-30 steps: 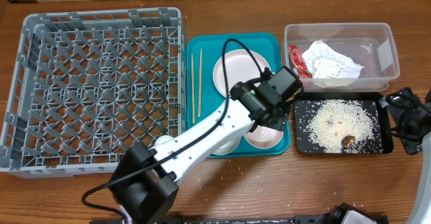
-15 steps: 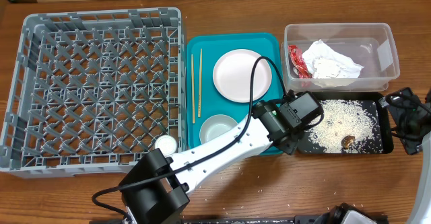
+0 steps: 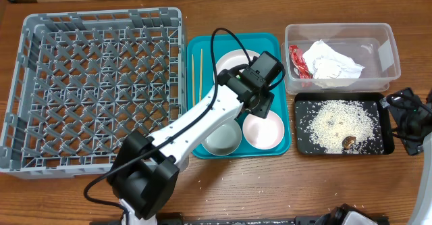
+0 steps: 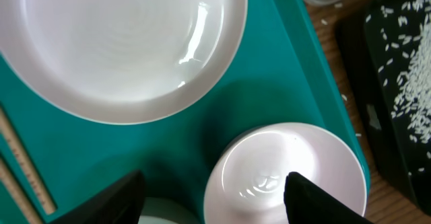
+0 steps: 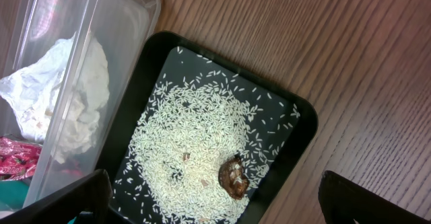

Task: Sort waste into correct bins and load items into the dishwasher
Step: 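Grasp the pink bowl rim with the left gripper, then lift the pink bowl and carry it over the rack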

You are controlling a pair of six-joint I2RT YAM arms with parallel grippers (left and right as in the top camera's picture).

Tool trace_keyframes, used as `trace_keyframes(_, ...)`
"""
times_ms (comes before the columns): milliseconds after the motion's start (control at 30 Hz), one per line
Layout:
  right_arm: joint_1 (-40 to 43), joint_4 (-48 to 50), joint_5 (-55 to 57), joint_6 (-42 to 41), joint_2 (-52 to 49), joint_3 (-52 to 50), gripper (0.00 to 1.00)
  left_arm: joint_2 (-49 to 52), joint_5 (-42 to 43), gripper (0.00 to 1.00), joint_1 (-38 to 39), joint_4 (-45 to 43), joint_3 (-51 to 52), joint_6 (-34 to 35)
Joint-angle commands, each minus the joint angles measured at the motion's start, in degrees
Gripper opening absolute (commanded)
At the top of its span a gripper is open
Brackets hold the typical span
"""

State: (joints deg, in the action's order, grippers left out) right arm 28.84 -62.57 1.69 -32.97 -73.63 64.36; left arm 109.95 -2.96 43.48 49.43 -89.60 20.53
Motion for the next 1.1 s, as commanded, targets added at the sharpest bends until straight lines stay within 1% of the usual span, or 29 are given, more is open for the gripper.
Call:
trace_keyframes(0,0.2,0.3,-0.1,0.4,0.1,0.6,1.0,4.9,6.4,0.63,0.1,0.0,0.6,-5.8)
trace_keyframes(100,0.2,0.3,-0.1,0.4,0.1,0.6,1.0,7.0,7.1,0.54,0.1,1.0,0.6,-5.7)
trace_keyframes(300,0.2,0.3,-0.1,0.4,0.1,0.6,1.0,7.0,7.5,0.51,-0.7,1.6,0.6,-5.6)
trace_keyframes(367,0.2,0.3,-0.1,0.4,0.1,0.6,1.0,7.0,7.5,0.45,-0.7,1.8,0.6,-5.6)
trace_keyframes(400,0.2,0.3,-0.1,0.4,0.1,0.6,1.0,7.0,7.5,0.37,-0.7,2.0,0.6,-5.6)
trace_keyframes(500,0.2,0.3,-0.1,0.4,0.1,0.6,1.0,7.1,7.5,0.29,-0.7,2.0,0.6,-5.6)
trace_keyframes(833,0.2,0.3,-0.1,0.4,0.1,0.6,1.0,8.9,7.7,0.27,-0.7,3.2,0.6,-5.5)
trace_keyframes(900,0.2,0.3,-0.1,0.4,0.1,0.6,1.0,9.0,7.7,0.22,-0.7,3.2,0.6,-5.5)
trace_keyframes(1000,0.2,0.3,-0.1,0.4,0.1,0.6,1.0,9.0,7.7,0.04,-0.7,3.2,0.6,-5.5)
trace_keyframes(1067,0.2,0.3,-0.1,0.4,0.1,0.6,1.0,9.0,7.5,0.04,-0.7,3.2,0.6,-5.5)
